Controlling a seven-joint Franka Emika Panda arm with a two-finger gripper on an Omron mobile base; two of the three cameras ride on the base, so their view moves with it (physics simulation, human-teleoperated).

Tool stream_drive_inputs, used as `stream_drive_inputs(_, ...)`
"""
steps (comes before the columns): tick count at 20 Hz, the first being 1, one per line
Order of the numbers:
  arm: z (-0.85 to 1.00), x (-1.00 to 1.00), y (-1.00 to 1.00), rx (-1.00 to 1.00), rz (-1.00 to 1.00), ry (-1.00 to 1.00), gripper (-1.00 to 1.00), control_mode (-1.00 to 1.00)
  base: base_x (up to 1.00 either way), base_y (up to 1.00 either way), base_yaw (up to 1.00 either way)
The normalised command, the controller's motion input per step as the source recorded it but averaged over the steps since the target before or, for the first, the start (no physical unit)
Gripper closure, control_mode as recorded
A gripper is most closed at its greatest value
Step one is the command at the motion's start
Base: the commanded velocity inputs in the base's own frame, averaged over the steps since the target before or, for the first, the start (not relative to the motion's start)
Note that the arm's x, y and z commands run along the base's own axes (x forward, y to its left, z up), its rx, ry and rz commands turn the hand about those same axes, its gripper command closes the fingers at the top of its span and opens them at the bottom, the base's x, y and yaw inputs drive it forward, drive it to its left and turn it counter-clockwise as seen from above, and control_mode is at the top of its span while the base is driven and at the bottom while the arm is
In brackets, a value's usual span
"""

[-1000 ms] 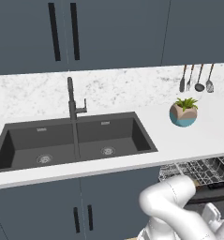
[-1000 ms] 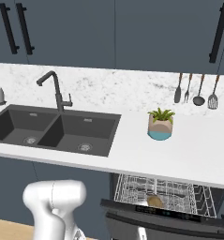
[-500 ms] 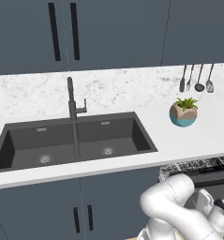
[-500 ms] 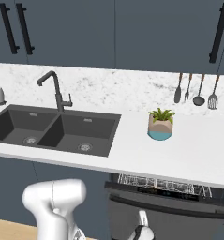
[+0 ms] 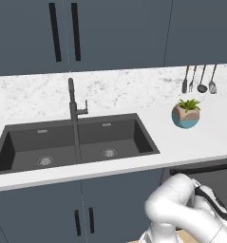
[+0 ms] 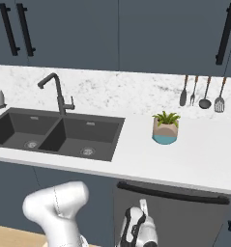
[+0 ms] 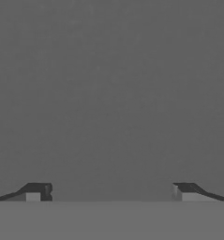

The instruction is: Pick up the cup and bowl from the counter, place them in the dishwasher, and close the dishwasher door.

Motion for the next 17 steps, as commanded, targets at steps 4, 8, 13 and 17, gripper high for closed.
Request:
stream_drive_inputs(4, 0.06, 1.0, 0.32, -0.1, 0.0, 0.33, -1.0, -1.0, 0.0, 0.0, 0.0)
stream_drive_inputs(8, 0.14, 1.0, 0.18, -0.08, 0.0, 0.24, -1.0, -1.0, 0.0, 0.0, 0.0)
stream_drive_inputs(13, 0.09, 1.0, 0.18, -0.08, -0.02, 0.07, -1.0, -1.0, 0.0, 0.0, 0.0)
stream_drive_inputs(17, 0.05, 0.99, 0.11, -0.07, -0.11, -0.15, -1.0, -1.0, 0.0, 0.0, 0.0)
